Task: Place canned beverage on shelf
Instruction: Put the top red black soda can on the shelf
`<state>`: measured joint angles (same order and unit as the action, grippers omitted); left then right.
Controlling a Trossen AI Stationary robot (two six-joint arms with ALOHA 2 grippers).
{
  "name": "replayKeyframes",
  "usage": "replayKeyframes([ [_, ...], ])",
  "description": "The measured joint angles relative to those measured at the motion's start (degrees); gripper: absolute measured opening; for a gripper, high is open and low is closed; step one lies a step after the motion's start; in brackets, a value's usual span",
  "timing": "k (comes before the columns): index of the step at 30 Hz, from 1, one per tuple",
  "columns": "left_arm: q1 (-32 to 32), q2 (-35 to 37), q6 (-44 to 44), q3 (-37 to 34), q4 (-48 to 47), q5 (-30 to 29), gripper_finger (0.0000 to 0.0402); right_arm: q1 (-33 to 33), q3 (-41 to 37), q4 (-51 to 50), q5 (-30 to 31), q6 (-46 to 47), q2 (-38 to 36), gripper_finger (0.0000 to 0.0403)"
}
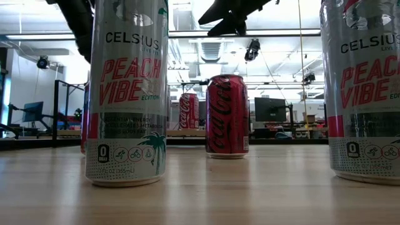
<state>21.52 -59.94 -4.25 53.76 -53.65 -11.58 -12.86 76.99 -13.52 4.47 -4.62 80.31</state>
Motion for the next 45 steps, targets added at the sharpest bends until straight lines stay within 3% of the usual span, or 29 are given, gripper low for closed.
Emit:
replayKeyframes([
  [8,2.0,-4.7,-3.4,0.0,-1.3,-6.4,0.0,0.2,0.0,0.0,-0.2,-0.6,0.0,0.0368],
  [13,3.8,-6.2,-3.1,0.0,0.1,-7.5,0.0,0.2,0.0,0.0,-0.2,-1.3,0.0,0.0368],
  [18,5.6,-6.9,-2.7,0.0,0.9,-7.7,0.0,0.2,0.0,0.0,-0.2,-1.8,0.0,0.0368],
  [22,7.1,-6.9,-1.6,0.0,0.7,-12.5,0.0,0.2,0.0,0.0,-0.2,-1.9,0.0,0.0368],
  [27,8.9,-5.7,-0.6,0.0,0.5,-13.2,0.0,0.2,0.0,-0.1,-0.2,-1.9,0.0,0.0368],
  [32,8.8,-4.3,-0.8,0.0,0.5,-11.5,0.0,0.2,0.0,-0.3,-0.2,-1.9,0.0,0.0368],
  [36,8.8,-3.6,-3.5,0.0,1.5,1.2,0.0,0.2,0.0,-0.3,-0.2,-1.9,0.0,0.0368],
  [38,8.7,-3.6,-4.9,0.0,3.0,4.1,0.0,0.2,0.0,-0.3,-0.2,-1.9,0.0,0.0368],
  [45,9.2,-4.9,-5.7,0.0,7.6,0.7,0.0,0.2,0.0,-0.9,-0.1,-1.7,0.0,0.0368],
])
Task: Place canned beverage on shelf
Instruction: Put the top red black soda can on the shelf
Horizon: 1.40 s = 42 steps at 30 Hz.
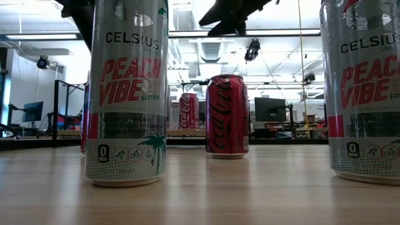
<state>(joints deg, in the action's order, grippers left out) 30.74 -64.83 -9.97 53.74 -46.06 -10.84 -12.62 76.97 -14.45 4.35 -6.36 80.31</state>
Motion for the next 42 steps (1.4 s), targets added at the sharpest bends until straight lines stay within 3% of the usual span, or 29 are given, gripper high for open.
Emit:
replayKeyframes([
  [21,1.4,-0.3,2.0,0.0,-1.1,-11.0,0.0,0.0,-0.1,-0.3,0.0,0.4,0.0,0.0368],
  [25,1.4,0.4,2.0,0.0,-1.5,-8.9,0.0,0.0,-0.1,-0.6,0.0,0.3,0.0,0.0368],
  [32,1.4,1.9,-3.2,-0.1,-0.6,3.3,0.0,0.0,-0.2,-1.7,0.0,0.3,0.0,0.0368],
  [42,1.8,0.2,-3.5,-0.9,-0.2,-4.8,0.0,0.0,-0.2,-2.1,0.0,0.8,0.0,0.0368],
])
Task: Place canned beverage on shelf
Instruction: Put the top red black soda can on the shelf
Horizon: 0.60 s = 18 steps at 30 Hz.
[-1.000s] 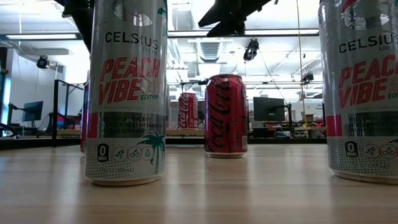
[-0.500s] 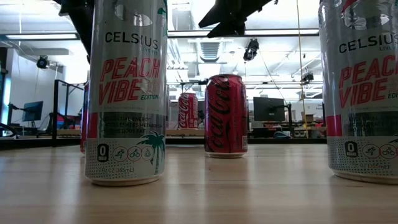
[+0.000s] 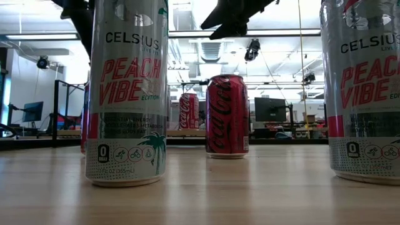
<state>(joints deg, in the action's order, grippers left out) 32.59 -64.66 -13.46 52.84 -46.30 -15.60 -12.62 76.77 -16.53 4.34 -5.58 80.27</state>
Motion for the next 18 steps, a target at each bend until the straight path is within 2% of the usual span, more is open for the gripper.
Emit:
replayKeyframes([
  [4,0.3,-0.1,0.5,0.0,0.5,-4.6,0.0,0.0,0.0,0.0,0.0,0.0,0.0,0.0368],
  [13,1.8,-0.1,1.1,0.0,1.6,-4.9,0.0,0.0,0.0,0.0,0.0,0.0,0.0,0.0368],
  [15,1.8,0.0,0.6,0.0,1.6,-4.2,0.0,0.0,0.0,0.0,0.0,0.0,0.0,0.0368],
  [18,1.8,0.1,-1.1,0.0,1.5,1.1,0.0,0.0,0.0,-0.3,0.0,0.0,0.0,0.0368],
])
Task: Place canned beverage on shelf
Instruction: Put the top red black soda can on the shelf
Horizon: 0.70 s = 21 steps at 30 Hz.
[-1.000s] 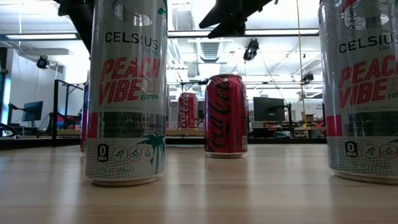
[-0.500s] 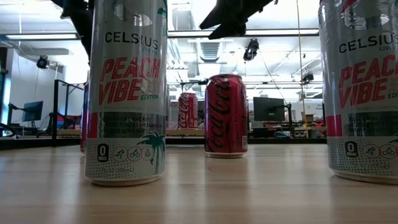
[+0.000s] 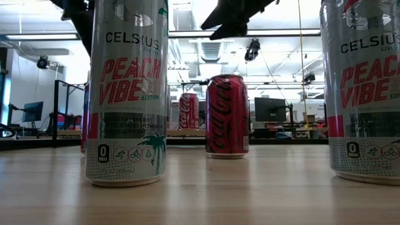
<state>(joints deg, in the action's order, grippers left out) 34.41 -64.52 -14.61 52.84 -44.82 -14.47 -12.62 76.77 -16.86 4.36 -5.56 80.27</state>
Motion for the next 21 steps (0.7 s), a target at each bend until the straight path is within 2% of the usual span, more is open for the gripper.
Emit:
replayKeyframes([
  [2,0.0,-0.1,-1.0,0.0,-0.2,1.5,0.0,0.0,0.0,-0.3,0.0,0.0,0.0,0.0368],
  [11,3.3,-1.7,-2.4,0.0,0.3,1.4,0.0,0.0,0.0,-0.9,0.0,0.0,0.0,0.0368],
  [16,5.4,-2.5,-2.3,0.0,1.4,-2.1,0.0,0.0,0.0,-0.9,0.0,0.0,0.0,0.0368],
  [21,6.0,-2.9,-2.3,0.0,2.2,-2.3,0.0,0.0,0.0,-0.9,0.0,0.0,0.0,0.0368],
])
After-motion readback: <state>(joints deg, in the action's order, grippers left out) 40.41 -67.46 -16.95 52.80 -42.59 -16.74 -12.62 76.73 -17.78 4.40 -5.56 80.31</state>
